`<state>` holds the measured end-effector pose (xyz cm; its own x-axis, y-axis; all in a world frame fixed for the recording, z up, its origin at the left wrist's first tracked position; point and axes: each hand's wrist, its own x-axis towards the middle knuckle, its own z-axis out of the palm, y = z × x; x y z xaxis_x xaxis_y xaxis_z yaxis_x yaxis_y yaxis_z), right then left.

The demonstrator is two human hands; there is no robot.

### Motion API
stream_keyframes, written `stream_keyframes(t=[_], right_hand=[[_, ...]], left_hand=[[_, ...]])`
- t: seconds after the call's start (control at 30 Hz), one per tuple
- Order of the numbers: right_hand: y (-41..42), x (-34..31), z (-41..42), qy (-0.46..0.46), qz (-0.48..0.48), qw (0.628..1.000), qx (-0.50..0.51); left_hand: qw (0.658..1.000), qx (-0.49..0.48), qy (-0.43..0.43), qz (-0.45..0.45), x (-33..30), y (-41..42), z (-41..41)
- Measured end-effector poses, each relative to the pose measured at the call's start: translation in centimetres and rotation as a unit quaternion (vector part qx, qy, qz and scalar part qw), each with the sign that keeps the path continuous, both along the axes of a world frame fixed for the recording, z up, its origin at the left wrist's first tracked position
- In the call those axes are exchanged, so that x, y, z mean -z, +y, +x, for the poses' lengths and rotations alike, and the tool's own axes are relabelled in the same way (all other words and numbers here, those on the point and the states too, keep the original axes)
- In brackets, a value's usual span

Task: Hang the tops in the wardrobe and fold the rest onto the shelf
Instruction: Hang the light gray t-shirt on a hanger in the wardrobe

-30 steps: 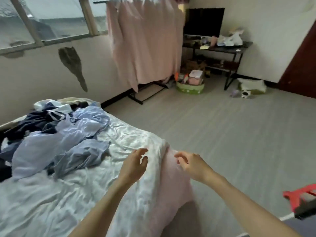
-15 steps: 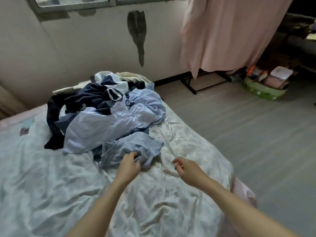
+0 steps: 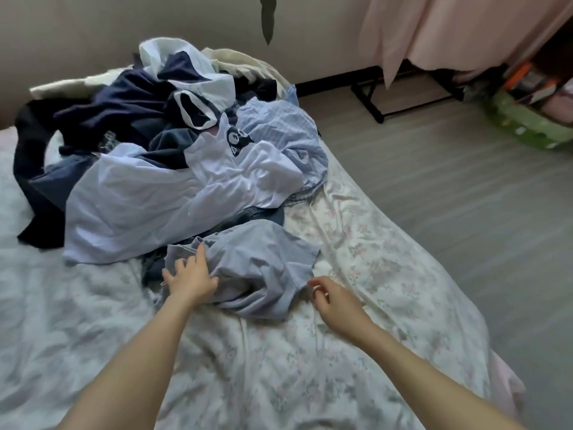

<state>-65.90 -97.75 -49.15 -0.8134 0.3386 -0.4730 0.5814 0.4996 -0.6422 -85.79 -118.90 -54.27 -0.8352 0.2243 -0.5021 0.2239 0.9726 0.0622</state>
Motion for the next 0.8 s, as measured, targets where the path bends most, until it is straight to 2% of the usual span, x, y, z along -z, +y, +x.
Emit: stream_keyframes(t=[0.07, 0.13, 0.2, 0.23, 0.27, 0.33, 0.37, 0.4, 0.43, 0.53, 0.6, 0.63, 0.73, 0.8], right_hand=[[0.2, 0.4, -0.1, -0.002, -0.003, 1.0, 0.002], [0.2, -0.1, -0.2, 0.008, -0.025, 0.999, 0.025], [-0.1, -1.6, -0.6, 0.014, -0.083, 0.993, 0.082], [-0.2, -2.5, -0.8, 0.014, -0.148, 0.98, 0.132], [-0.1, -3.6, -1.0, 0.007, -0.236, 0.955, 0.182], [0.3, -5.9, -0.8, -0.007, -0.42, 0.874, 0.244], [0.6, -6.8, -0.7, -0.005, -0.476, 0.842, 0.254], [0.8, -7.8, -0.2, 0.003, -0.498, 0.826, 0.264], [0.9, -8.8, 0.2, 0.007, -0.491, 0.821, 0.292], [1.6, -10.9, 2.7, 0.046, -0.381, 0.83, 0.405], [2.7, -12.6, 5.2, 0.096, -0.379, 0.811, 0.435], [3.1, -13.4, 7.0, 0.111, -0.369, 0.815, 0.432], [3.5, -16.2, 12.9, 0.118, -0.285, 0.877, 0.368], [3.5, -18.4, 17.2, 0.134, -0.196, 0.925, 0.298]], left_hand=[[0.998, 0.028, 0.025, 0.04, -0.2, 0.7, 0.1], [0.986, 0.029, 0.067, 0.151, -1.6, 2.1, 1.7], [0.95, 0.036, 0.087, 0.299, -4.4, 3.6, 4.5], [0.926, 0.071, 0.083, 0.361, -5.9, 4.4, 6.2], [0.901, 0.122, 0.071, 0.41, -7.6, 5.2, 7.9], [0.856, 0.228, 0.042, 0.462, -10.7, 6.4, 11.2], [0.839, 0.276, 0.04, 0.468, -11.9, 6.8, 12.6], [0.822, 0.315, 0.052, 0.472, -13.2, 7.1, 14.1], [0.807, 0.342, 0.064, 0.478, -14.1, 7.3, 15.4], [0.785, 0.359, 0.073, 0.5, -16.4, 7.1, 18.7], [0.81, 0.313, 0.058, 0.493, -17.4, 6.6, 20.0], [0.82, 0.289, 0.051, 0.491, -17.8, 6.4, 20.7], [0.831, 0.221, 0.056, 0.508, -19.3, 6.7, 22.9], [0.82, 0.227, 0.021, 0.524, -20.8, 7.9, 25.3]])
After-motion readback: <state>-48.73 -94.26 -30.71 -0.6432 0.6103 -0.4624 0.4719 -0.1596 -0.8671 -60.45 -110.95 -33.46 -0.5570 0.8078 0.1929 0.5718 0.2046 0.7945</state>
